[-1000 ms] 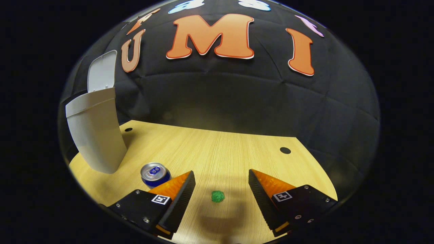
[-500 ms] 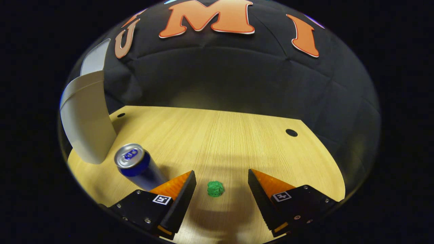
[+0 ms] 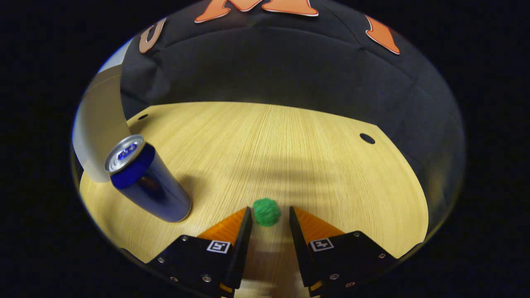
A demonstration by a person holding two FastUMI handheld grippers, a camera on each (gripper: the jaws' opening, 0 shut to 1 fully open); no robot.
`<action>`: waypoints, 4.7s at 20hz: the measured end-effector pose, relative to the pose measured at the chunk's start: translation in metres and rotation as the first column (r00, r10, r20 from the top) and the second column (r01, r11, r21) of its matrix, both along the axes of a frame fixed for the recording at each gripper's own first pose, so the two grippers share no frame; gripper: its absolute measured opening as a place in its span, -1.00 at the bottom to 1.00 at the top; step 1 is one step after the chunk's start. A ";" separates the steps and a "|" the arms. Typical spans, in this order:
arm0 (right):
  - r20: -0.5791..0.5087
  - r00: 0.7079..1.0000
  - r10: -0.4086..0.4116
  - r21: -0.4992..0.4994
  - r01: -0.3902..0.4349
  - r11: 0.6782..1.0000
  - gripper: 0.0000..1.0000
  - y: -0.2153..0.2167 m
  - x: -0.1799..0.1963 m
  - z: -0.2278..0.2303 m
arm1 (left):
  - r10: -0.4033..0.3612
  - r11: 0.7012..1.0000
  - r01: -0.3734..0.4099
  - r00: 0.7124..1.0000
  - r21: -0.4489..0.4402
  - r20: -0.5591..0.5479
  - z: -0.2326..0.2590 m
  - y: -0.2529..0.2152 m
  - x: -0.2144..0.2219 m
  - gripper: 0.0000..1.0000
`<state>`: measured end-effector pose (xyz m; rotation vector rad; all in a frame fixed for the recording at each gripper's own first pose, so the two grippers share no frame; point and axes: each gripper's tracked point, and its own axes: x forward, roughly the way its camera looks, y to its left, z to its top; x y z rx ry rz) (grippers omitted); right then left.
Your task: Press the lid of the desktop garbage bin to open it, pick up the crumpled paper on the desktop and throw it into the bin, then pick up the pop can on the desktop and drop it into the bin, and finally close the garbage bin lid.
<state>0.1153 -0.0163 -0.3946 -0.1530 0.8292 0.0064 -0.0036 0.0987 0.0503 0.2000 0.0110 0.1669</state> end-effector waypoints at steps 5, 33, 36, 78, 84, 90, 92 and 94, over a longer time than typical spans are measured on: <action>-0.008 1.000 0.015 0.018 -0.015 1.000 -0.40 0.006 -0.002 0.002 | 0.000 1.000 0.000 1.000 -0.010 -0.018 -0.006 0.000 -0.004 0.53; 0.453 0.885 0.105 0.166 -0.199 0.966 -0.78 0.123 0.016 0.274 | 0.048 0.990 -0.043 0.998 -0.136 0.033 -0.006 0.060 -0.055 0.53; 0.479 0.867 0.135 0.195 -0.255 0.947 -0.78 0.159 0.022 0.297 | 0.082 0.989 -0.077 0.996 -0.128 0.033 -0.005 0.075 -0.064 0.53; 0.585 0.779 0.225 0.194 -0.403 0.895 0.75 0.265 0.022 0.345 | 0.127 0.983 -0.127 0.992 -0.134 -0.012 -0.033 0.096 -0.080 0.60; 0.615 0.781 0.107 0.195 -0.283 0.939 0.87 0.185 0.001 0.359 | -0.015 0.991 0.010 0.999 -0.133 -0.032 -0.044 0.041 -0.054 0.75; 0.646 0.761 0.063 0.156 -0.213 0.965 0.87 0.129 -0.038 0.376 | -0.151 0.977 0.139 0.986 -0.161 -0.064 -0.058 -0.013 -0.034 0.75; 0.646 0.762 0.042 0.158 -0.188 0.969 0.87 0.113 -0.048 0.380 | -0.191 0.971 0.178 0.979 -0.159 -0.071 -0.063 -0.031 -0.029 0.75; 0.646 0.764 0.018 0.151 -0.151 0.977 0.87 0.093 -0.054 0.381 | -0.233 0.964 0.221 0.970 -0.147 -0.072 -0.069 -0.049 -0.027 0.75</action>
